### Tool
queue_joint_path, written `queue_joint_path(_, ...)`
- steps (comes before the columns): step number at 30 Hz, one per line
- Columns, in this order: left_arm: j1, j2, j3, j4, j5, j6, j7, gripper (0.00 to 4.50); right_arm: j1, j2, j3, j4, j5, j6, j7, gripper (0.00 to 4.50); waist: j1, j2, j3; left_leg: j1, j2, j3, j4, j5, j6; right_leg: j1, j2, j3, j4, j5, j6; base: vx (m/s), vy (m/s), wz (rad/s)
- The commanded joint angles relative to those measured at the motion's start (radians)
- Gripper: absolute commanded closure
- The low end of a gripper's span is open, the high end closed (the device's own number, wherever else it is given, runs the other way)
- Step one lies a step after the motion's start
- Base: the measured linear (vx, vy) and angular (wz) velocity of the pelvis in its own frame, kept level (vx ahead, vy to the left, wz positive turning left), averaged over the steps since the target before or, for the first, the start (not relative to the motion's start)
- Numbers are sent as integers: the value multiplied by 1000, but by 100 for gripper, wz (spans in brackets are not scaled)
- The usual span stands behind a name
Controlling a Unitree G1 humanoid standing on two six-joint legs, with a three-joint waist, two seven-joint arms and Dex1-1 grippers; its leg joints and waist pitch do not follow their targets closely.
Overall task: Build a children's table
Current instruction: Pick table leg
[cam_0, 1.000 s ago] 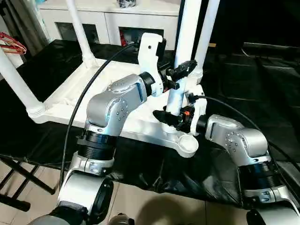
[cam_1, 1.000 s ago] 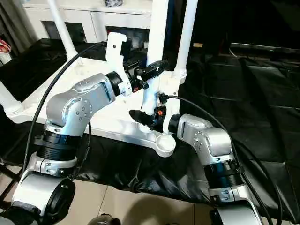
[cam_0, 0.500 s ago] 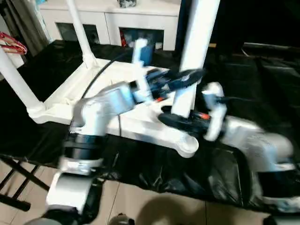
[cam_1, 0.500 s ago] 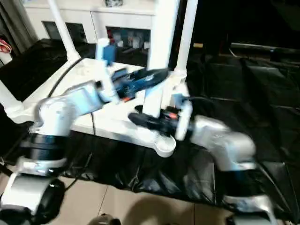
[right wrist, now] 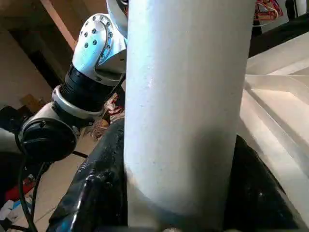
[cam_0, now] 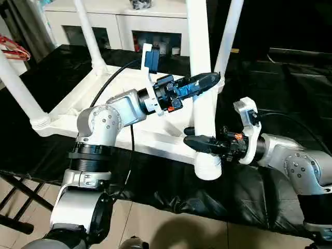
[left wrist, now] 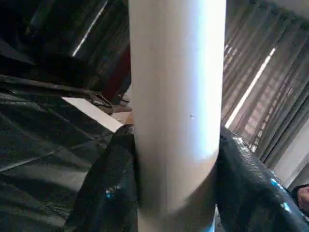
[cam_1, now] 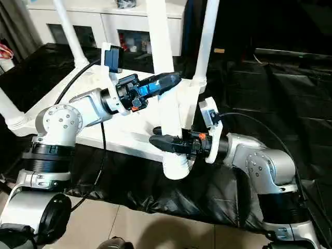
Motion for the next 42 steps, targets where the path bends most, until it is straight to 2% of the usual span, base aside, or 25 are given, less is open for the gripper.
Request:
queue_joint_path(1, -32, -4, 10, 33, 33, -23, 53, 267, -4, 1, 5, -38, 9, -8, 10, 261, 3, -18, -79, 15, 39, -24, -59, -128, 39, 59, -82, 43, -86, -323, -138, 0, 0, 0)
queue_joint_path(5, -45, -11, 18, 50, 57, -56, 102, 269, -7, 2, 8, -36, -7, -28, -5, 262, 4, -19, -79, 14, 39, -25, -59, -128, 37, 60, -82, 43, -86, -330, -130, 0, 0, 0)
queue_joint_path(6, -45, -11, 18, 50, 57, -56, 102, 270, -7, 2, 8, -36, -7, -28, -5, 262, 5, -22, -79, 14, 40, -25, -60, -123, 38, 60, -83, 43, -85, -326, -130, 0, 0, 0)
queue_joint_path(9, -46, -14, 16, 50, 73, -72, 125, 270, -8, 6, 12, -33, -36, -59, -25, 262, 5, -21, -80, 13, 40, -25, -59, -117, 41, 59, -83, 43, -85, -319, -129, 0, 0, 0)
queue_joint_path(10, -51, -13, 4, 55, 106, -101, 147, 270, -23, 24, 7, -3, -72, -86, -76, 206, 5, -22, -80, 12, 41, -26, -60, -111, 41, 58, -83, 44, -85, -313, -129, 0, 0, 0)
queue_joint_path(11, -51, -13, 4, 55, 106, -101, 147, 270, -23, 24, 7, -3, -72, -86, -76, 192, 2, -22, -80, 11, 39, -25, -59, -112, 38, 58, -82, 43, -83, -309, -130, 0, 0, 0)
queue_joint_path(13, -65, -4, -25, 60, 150, -141, 155, 270, -47, 37, 4, 37, -107, -97, -130, 186, -1, -23, -79, 14, 38, -25, -60, -121, 32, 58, -81, 42, -87, -325, -118, 0, 0, 0)
queue_joint_path(16, -67, -2, -29, 58, 152, -144, 151, 270, -49, 36, 7, 40, -111, -97, -134, 156, 0, -22, -80, 14, 38, -25, -61, -118, 31, 59, -81, 44, -84, -324, -112, 0, 0, 0)
queue_joint_path(18, -70, 5, -52, 47, 167, -154, 131, 270, -58, 26, 15, 47, -121, -88, -138, 144, 1, -21, -81, 14, 39, -25, -60, -111, 36, 59, -82, 44, -83, -307, -118, 0, 0, 0)
queue_joint_path(20, -75, 9, -67, 42, 174, -156, 114, 270, -70, 10, 22, 61, -127, -72, -133, 127, 0, -24, -81, 13, 40, -23, -59, -106, 42, 59, -81, 44, -79, -283, -132, 0, 0, 0)
queue_joint_path(21, -76, 10, -70, 41, 175, -156, 111, 270, -72, 8, 24, 64, -128, -69, -132, 104, 0, -24, -80, 14, 39, -25, -60, -107, 42, 60, -82, 44, -79, -286, -135, 0, 0, 0)
queue_joint_path(24, -79, 12, -77, 43, 178, -155, 101, 270, -82, -7, 33, 79, -138, -56, -121, 94, 1, -24, -80, 13, 39, -23, -59, -107, 43, 61, -82, 44, -79, -289, -139, 0, 0, 0)
queue_joint_path(25, -82, 17, -92, 42, 178, -149, 77, 270, -94, -18, 46, 101, -147, -42, -103, 70, 1, -25, -80, 13, 39, -23, -59, -107, 43, 60, -83, 45, -79, -292, -140, 0, 0, 0)
queue_joint_path(27, -82, 18, -98, 39, 177, -146, 66, 270, -98, -19, 50, 111, -149, -36, -96, 55, 1, -25, -80, 13, 39, -22, -58, -108, 45, 60, -83, 45, -80, -296, -143, 0, 0, 0)
queue_joint_path(29, -79, 19, -107, 32, 175, -142, 51, 270, -102, -26, 64, 119, -151, -23, -75, 53, 2, -28, -80, 13, 40, -22, -58, -106, 49, 60, -82, 45, -79, -287, -146, 0, 0, 0)
queue_joint_path(31, -79, 19, -109, 30, 174, -140, 46, 270, -104, -28, 68, 123, -151, -19, -70, 53, 2, -26, -81, 13, 41, -22, -57, -102, 49, 60, -84, 45, -78, -279, -151, 0, 0, 0)
queue_joint_path(32, -78, 20, -112, 29, 175, -140, 42, 270, -108, -30, 71, 129, -148, -13, -67, 79, 2, -28, -81, 12, 40, -22, -57, -99, 51, 61, -83, 45, -77, -273, -153, 0, 0, 0)
queue_joint_path(35, -82, 24, -120, 35, 181, -142, 26, 270, -120, -39, 75, 145, -143, -6, -54, 92, 2, -28, -81, 12, 41, -22, -56, -98, 51, 60, -83, 45, -77, -277, -156, 0, 0, 0)
queue_joint_path(37, -88, 25, -120, 39, 180, -141, 20, 270, -126, -46, 82, 153, -137, 4, -36, 130, 2, -27, -80, 12, 40, -22, -57, -101, 50, 62, -83, 45, -77, -281, -153, 0, 0, 0)
queue_joint_path(39, -90, 26, -122, 39, 177, -139, 13, 270, -125, -51, 90, 152, -140, 8, -20, 130, 3, -27, -80, 12, 40, -22, -56, -102, 51, 61, -83, 44, -77, -285, -151, 0, 0, 0)
queue_joint_path(42, -93, 27, -125, 40, 173, -135, 3, 270, -122, -54, 99, 153, -140, 10, -10, 164, 3, -27, -81, 12, 41, -22, -56, -100, 51, 61, -83, 44, -77, -286, -151, 0, 0, 0)
